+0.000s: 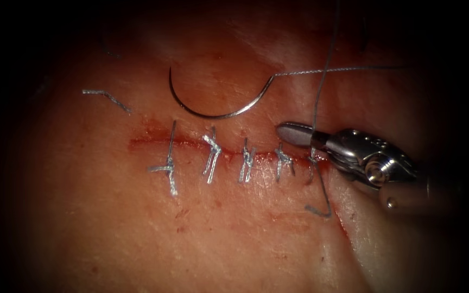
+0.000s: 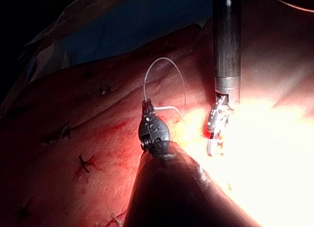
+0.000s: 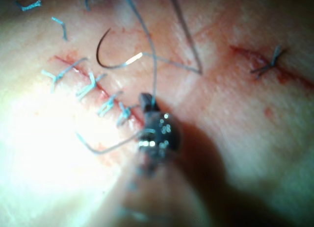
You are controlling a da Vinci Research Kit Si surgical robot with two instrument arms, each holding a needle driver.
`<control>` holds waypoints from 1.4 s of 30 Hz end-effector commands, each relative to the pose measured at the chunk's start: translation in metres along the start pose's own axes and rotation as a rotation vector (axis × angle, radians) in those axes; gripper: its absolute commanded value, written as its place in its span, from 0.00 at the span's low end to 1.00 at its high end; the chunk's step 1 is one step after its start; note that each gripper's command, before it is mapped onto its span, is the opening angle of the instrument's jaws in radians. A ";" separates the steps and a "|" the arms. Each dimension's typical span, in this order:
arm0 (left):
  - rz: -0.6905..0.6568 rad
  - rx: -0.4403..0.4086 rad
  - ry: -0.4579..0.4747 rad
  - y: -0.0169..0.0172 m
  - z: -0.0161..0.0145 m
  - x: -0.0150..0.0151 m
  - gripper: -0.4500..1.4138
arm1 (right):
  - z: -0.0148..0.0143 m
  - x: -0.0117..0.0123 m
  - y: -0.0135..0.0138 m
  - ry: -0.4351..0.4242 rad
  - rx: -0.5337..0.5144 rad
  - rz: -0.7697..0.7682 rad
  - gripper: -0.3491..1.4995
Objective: Wound Closure
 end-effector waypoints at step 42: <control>0.011 0.007 0.005 -0.0006 0.0009 0.0003 0.00 | 0.0012 0.0012 0.0007 0.041 -0.016 -0.121 0.00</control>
